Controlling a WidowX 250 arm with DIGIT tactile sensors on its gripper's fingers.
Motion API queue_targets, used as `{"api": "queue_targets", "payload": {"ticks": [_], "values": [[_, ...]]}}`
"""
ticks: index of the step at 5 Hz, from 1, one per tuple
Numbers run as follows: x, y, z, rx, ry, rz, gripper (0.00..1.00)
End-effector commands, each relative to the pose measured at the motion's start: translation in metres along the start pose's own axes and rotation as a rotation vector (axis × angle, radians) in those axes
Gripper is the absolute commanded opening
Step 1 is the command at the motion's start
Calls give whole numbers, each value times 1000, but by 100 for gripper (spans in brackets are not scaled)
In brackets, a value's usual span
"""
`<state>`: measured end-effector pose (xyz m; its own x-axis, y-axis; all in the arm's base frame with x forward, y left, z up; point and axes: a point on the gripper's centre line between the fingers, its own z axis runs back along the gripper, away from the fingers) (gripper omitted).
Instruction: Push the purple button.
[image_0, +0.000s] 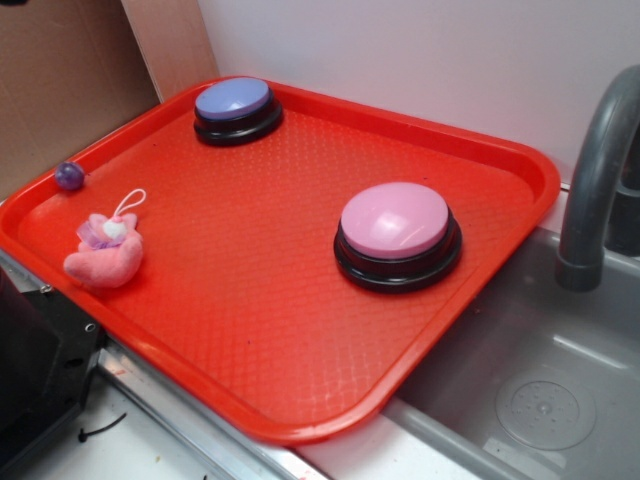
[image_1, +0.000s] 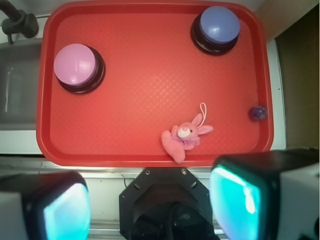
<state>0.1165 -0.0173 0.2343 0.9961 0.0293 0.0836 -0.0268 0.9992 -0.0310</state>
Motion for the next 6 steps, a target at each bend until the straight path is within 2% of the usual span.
{"api": "queue_targets", "payload": {"ticks": [1,2,3,4,6], "values": [[91,59,-50,123,24,133,100],[121,75,-68,141,-56,163,100],[144,101,-90,149,-153,194,100],[151,124,-110,132,-183,204,100],[166,150,-138,141,-179,282,100]]}}
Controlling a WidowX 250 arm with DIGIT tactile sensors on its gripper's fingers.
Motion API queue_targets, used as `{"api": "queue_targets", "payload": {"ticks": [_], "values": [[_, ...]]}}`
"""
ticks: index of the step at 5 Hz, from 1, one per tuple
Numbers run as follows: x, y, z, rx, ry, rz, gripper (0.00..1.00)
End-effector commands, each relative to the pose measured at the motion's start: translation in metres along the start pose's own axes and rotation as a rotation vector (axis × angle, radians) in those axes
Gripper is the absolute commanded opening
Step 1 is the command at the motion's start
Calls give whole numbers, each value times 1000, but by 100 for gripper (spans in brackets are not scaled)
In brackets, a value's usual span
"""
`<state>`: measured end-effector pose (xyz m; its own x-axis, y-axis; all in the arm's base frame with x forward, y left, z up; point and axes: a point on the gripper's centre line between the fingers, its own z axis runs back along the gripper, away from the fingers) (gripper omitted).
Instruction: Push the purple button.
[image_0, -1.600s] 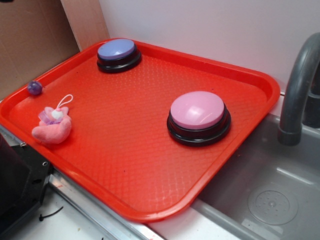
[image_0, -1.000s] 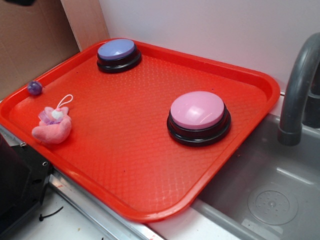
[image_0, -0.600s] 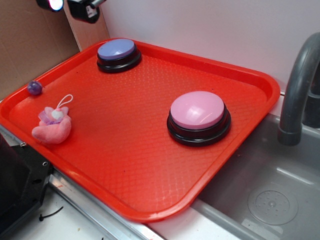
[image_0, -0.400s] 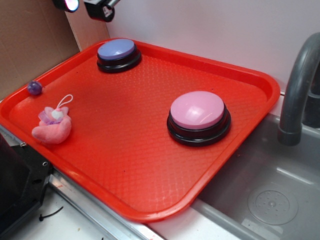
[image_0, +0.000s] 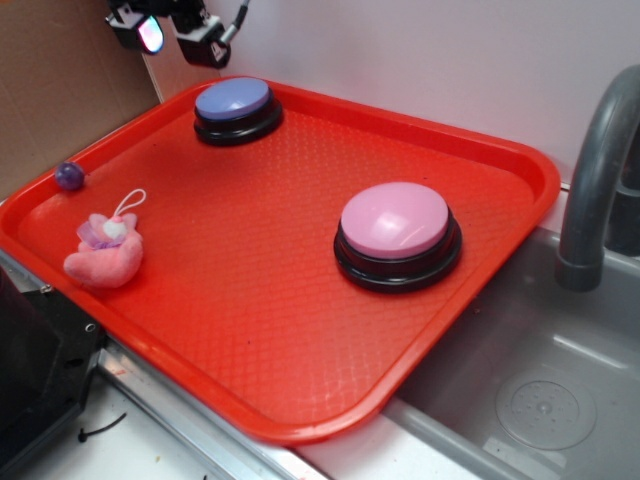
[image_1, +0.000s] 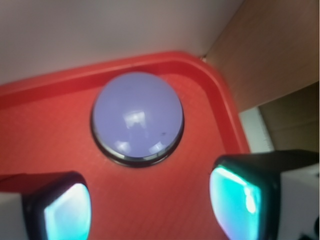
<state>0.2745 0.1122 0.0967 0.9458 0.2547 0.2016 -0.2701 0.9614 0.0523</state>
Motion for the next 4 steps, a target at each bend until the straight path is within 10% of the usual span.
{"api": "queue_targets", "payload": {"ticks": [1,4], "values": [[29,23,-12,29,-50,69,100],[33,25,-33,9,-28,56,100]]}}
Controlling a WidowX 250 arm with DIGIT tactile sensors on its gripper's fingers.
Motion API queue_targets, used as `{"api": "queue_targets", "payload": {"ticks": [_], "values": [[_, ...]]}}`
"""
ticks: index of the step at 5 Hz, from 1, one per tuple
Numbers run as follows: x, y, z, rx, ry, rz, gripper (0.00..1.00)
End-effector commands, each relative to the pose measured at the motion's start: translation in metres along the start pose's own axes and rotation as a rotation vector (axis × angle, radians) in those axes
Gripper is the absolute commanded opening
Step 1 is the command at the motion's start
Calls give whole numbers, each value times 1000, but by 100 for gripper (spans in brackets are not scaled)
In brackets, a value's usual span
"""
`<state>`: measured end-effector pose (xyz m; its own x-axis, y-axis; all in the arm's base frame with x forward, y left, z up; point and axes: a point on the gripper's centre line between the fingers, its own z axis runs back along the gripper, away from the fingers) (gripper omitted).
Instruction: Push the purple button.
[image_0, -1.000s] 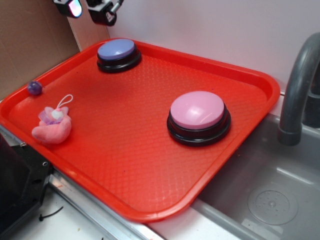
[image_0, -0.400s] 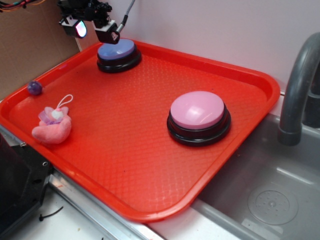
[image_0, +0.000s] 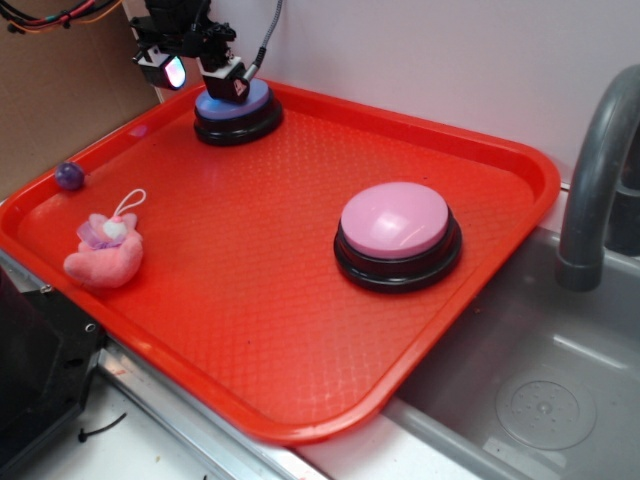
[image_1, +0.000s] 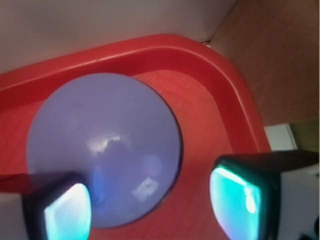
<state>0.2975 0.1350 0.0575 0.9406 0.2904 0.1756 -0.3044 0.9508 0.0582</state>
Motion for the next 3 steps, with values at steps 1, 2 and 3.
{"api": "queue_targets", "payload": {"ticks": [1,2,3], "values": [[14,9,10,-15,-50,12,100],[12,6,12,-10,-38,4,100],[10,2,14,-26,-24,-1,100]]}}
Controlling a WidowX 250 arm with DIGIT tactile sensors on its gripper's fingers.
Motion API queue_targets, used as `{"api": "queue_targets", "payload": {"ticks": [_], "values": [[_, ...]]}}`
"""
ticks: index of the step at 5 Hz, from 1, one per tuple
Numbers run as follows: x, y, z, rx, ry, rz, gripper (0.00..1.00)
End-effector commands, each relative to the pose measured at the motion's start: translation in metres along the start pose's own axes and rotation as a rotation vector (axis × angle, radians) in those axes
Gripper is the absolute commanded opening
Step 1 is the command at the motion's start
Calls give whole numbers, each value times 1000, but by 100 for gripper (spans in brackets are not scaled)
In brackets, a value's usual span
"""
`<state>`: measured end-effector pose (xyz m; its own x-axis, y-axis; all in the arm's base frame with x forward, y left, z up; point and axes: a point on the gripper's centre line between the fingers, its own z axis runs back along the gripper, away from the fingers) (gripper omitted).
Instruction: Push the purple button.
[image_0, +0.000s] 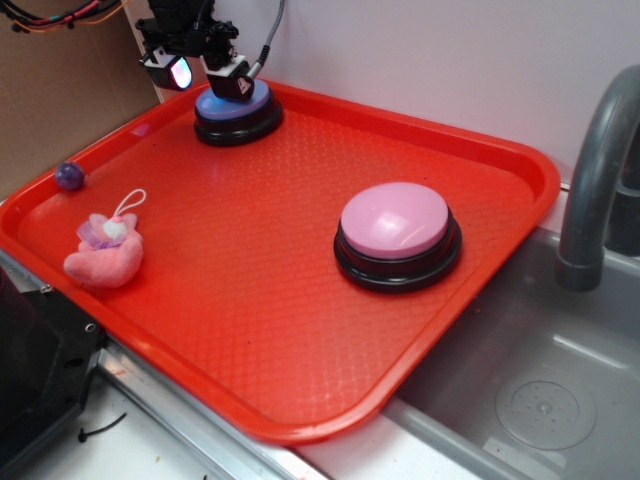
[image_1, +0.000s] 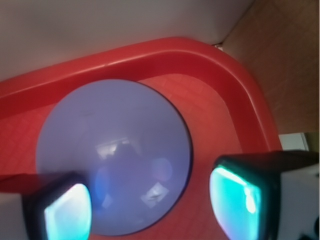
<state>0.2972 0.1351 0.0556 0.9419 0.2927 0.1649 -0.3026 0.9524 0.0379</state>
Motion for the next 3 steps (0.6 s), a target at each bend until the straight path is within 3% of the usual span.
{"api": "queue_targets", "payload": {"ticks": [1,3], "values": [[9,2,30,-10,-59,-8,100],[8,1,44,-15,-93,-8,100]]}}
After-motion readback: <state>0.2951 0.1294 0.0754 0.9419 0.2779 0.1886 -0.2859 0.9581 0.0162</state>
